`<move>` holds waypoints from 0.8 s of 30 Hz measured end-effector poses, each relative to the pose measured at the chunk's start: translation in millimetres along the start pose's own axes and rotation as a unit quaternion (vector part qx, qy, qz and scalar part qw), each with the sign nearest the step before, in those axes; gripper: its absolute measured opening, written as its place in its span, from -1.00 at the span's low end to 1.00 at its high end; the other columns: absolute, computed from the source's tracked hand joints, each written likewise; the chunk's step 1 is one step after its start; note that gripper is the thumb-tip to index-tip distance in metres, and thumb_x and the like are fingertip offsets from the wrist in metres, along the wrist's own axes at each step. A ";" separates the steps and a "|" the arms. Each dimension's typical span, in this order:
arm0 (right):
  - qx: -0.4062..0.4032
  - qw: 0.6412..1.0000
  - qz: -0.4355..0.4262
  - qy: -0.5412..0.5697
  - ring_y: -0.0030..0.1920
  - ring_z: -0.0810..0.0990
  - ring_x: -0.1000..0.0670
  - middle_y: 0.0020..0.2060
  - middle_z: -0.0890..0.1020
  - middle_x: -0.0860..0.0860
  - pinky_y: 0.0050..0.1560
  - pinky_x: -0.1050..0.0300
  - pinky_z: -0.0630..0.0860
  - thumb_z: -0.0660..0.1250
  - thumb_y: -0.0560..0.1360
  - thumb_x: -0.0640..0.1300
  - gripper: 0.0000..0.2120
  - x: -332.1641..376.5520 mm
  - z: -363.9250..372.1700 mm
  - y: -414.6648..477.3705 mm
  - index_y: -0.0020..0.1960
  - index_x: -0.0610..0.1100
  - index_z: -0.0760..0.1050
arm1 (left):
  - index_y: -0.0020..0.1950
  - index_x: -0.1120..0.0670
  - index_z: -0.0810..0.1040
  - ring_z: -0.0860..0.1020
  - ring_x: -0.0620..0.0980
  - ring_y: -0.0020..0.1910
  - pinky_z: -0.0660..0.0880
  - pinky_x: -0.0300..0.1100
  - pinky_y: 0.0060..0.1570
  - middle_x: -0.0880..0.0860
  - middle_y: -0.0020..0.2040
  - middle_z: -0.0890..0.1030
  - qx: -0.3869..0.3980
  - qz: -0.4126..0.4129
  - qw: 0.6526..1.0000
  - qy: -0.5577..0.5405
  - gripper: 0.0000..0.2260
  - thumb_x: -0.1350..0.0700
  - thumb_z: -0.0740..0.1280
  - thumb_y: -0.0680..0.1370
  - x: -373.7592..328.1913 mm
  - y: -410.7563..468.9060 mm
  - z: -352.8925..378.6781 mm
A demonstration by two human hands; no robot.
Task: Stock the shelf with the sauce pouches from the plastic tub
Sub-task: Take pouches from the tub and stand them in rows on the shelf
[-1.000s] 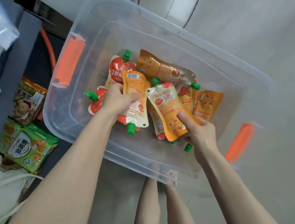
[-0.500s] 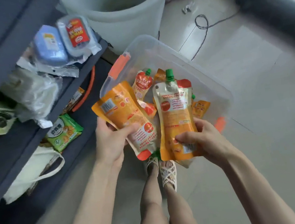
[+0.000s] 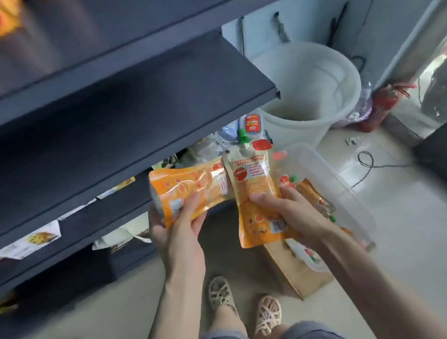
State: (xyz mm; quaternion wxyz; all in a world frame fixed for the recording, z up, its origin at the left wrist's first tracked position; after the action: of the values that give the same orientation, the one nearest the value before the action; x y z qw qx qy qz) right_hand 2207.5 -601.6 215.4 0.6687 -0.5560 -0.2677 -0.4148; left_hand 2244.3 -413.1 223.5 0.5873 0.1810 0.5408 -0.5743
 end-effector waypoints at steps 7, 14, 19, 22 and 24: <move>0.054 0.988 -0.144 -0.011 -0.03 0.69 -0.10 -0.04 0.71 -0.04 -0.18 0.05 0.62 0.50 0.30 0.01 -0.74 81.6 101.7 14.9 -0.02 0.05 0.62 | 0.05 0.09 0.55 0.64 0.11 -0.07 0.55 -0.05 -0.11 0.11 -0.04 0.68 0.033 0.096 0.990 0.097 -0.53 0.23 0.60 0.20 -91.5 2.3 -40.7; 0.123 0.974 -0.186 -0.040 -0.04 0.69 -0.11 -0.03 0.71 -0.06 -0.19 0.06 0.62 0.45 0.37 -0.09 -0.70 143.3 200.9 42.8 0.09 -0.05 0.56 | 0.08 0.06 0.57 0.65 0.10 -0.02 0.58 -0.12 -0.12 0.11 0.01 0.67 0.228 0.067 0.950 0.202 -0.48 0.01 0.57 0.17 -201.5 45.5 -93.6; 0.167 0.967 -0.185 -0.053 -0.10 0.71 -0.10 -0.08 0.71 -0.07 -0.22 0.08 0.61 0.45 0.36 -0.10 -0.67 163.6 272.3 64.7 0.11 -0.10 0.54 | 0.12 0.07 0.56 0.66 0.11 -0.03 0.59 -0.13 -0.22 0.13 0.01 0.68 0.271 -0.012 0.954 0.128 -0.56 0.20 0.52 0.26 -247.2 84.9 -114.9; 0.168 0.966 -0.194 -0.034 -0.10 0.71 -0.10 -0.08 0.72 -0.07 -0.25 0.07 0.62 0.44 0.36 -0.11 -0.63 172.6 300.8 77.9 0.14 -0.11 0.51 | 0.12 0.03 0.58 0.66 0.13 -0.02 0.60 -0.09 -0.24 0.15 0.04 0.67 0.265 -0.044 0.963 0.028 -0.59 0.28 0.49 0.31 -267.9 108.6 -129.2; 0.152 0.967 -0.199 -0.034 -0.08 0.70 -0.12 -0.08 0.72 -0.06 -0.24 0.03 0.62 0.43 0.39 -0.13 -0.65 176.9 314.8 87.0 0.16 -0.07 0.50 | 0.18 0.04 0.54 0.65 0.12 0.00 0.60 -0.10 -0.24 0.15 0.05 0.67 0.257 -0.048 0.965 0.001 -0.56 0.23 0.46 0.32 -282.3 122.8 -133.5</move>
State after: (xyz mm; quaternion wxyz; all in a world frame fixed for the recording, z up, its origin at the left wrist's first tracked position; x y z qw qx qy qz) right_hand 2404.8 -339.9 390.0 0.6400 -0.3967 -0.4558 -0.4747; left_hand 2363.2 -133.0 364.7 0.4922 0.2998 0.3840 -0.7214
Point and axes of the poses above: each hand's wrist, its own y-axis towards the middle knuckle, its own z-axis out of the palm, x = y × z, the point moved 2 cm from there along y, towards the middle knuckle
